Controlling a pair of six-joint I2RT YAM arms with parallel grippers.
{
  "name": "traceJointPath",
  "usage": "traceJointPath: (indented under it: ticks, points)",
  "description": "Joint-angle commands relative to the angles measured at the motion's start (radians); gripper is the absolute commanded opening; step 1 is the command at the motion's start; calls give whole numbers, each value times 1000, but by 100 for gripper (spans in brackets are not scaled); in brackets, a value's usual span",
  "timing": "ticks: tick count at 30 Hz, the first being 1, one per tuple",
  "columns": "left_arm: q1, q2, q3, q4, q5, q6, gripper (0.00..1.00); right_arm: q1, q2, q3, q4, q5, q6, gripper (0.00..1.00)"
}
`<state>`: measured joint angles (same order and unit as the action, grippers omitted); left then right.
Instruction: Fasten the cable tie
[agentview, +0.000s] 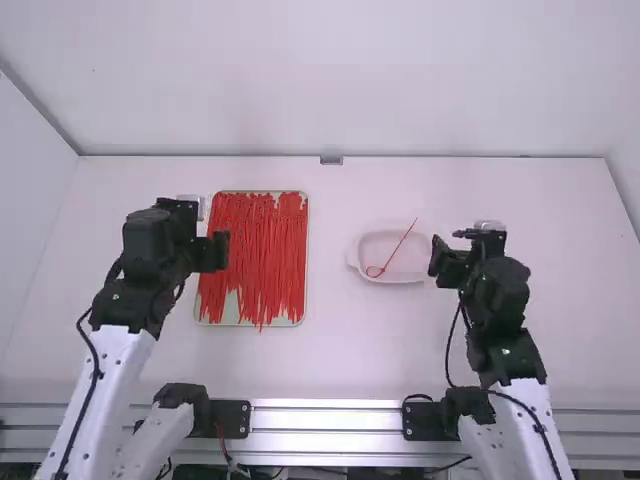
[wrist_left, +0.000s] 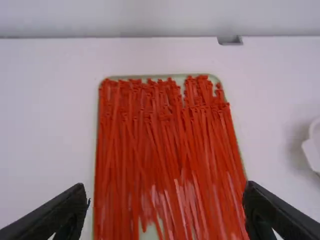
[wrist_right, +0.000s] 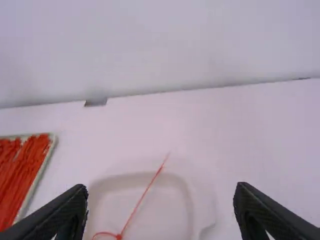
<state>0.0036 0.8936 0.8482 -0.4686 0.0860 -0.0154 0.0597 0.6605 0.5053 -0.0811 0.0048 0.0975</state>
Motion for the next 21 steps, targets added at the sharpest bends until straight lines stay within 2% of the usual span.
traceJointPath:
  ticks: [1,3,21]
  points:
    - [-4,-57,-46,30,-83,15,77,-47,-52,-51,35,-5,-86,73]
    - [-4,-99,-88,72,-86,15,73,-60,-100,-98,81,-5,-97,68]
    - [-4,-476,-465,449,-86,15,35,-60,-470,-469,81,-5,-97,31]
